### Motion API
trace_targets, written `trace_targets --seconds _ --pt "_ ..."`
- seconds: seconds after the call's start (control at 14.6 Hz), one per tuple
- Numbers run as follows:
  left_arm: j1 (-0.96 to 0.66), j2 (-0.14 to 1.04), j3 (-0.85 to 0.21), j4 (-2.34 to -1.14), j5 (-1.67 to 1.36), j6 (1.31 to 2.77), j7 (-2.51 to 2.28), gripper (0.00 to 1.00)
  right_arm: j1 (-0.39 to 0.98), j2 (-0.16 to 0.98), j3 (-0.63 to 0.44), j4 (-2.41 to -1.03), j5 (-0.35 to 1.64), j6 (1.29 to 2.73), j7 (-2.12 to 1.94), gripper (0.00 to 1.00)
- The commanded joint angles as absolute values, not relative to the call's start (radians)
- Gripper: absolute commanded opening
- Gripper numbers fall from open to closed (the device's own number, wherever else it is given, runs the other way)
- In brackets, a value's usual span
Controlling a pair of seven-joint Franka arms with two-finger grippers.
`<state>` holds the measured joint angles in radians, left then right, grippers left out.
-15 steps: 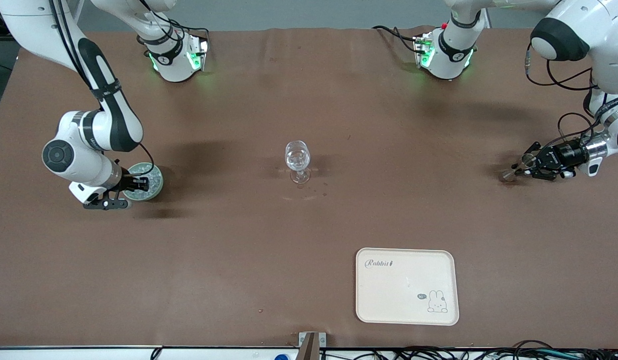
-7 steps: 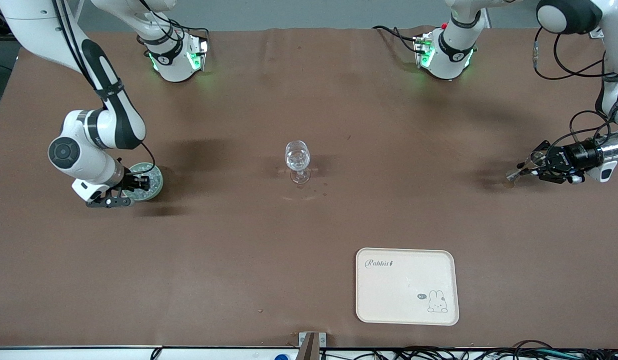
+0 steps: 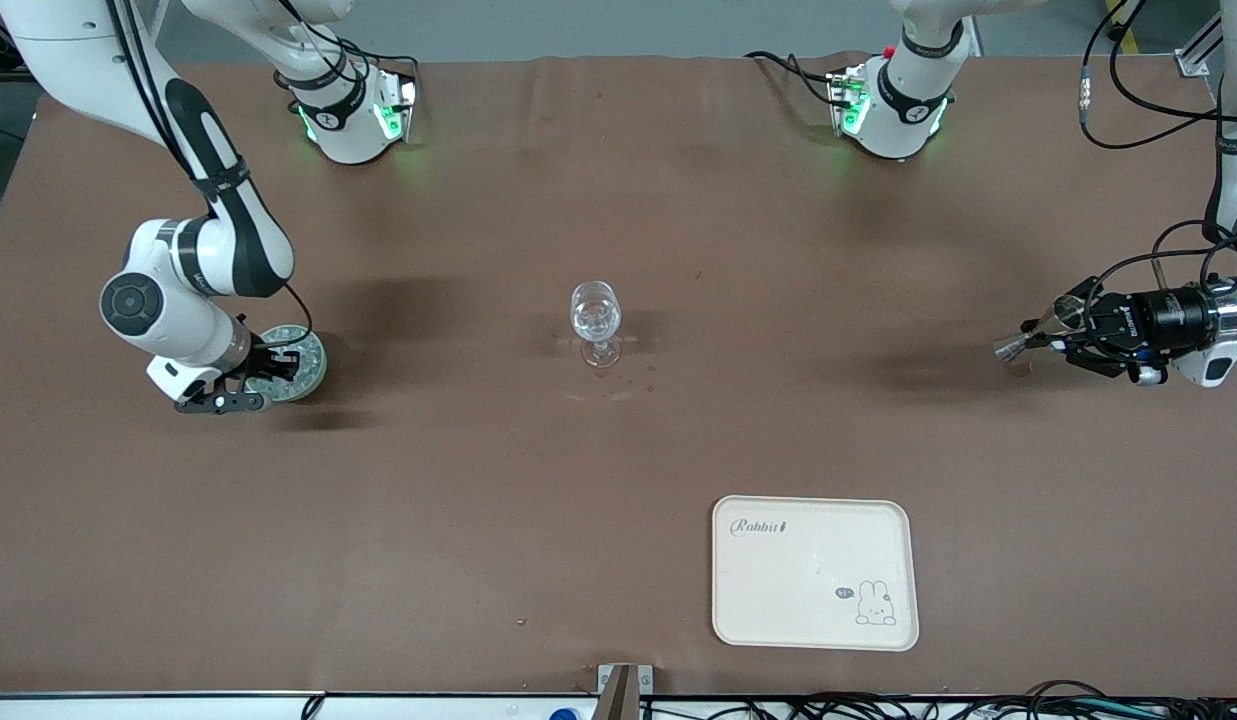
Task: Pour wine and add ice with both arms
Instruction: 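Pinch an ice cube with the right gripper while the left gripper grasps the jigger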
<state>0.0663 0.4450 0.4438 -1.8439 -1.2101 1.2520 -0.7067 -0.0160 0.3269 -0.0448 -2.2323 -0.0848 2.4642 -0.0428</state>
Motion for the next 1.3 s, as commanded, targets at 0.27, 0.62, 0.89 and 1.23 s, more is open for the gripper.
trace_targets --seconds 0.27,0.62,0.89,1.23 --pt "0.080 0.348 0.289 -1.828 -1.187 1.256 -0.772 0.01 -0.017 0.292 -0.032 -2.114 -0.068 2.209 -0.008 0.03" --pt "0.080 0.270 0.140 -1.861 -1.114 1.334 -0.778 0.01 -0.020 0.259 -0.034 -1.922 -0.066 1.968 -0.020 0.01" --pt "0.080 0.187 0.020 -1.971 -1.115 1.468 -0.796 0.00 -0.028 0.158 -0.041 -1.850 -0.066 1.888 -0.026 0.01" --pt "0.080 0.153 -0.170 -2.094 -1.164 1.682 -0.846 0.01 -0.026 0.026 -0.066 -1.809 -0.064 1.864 -0.018 0.01"
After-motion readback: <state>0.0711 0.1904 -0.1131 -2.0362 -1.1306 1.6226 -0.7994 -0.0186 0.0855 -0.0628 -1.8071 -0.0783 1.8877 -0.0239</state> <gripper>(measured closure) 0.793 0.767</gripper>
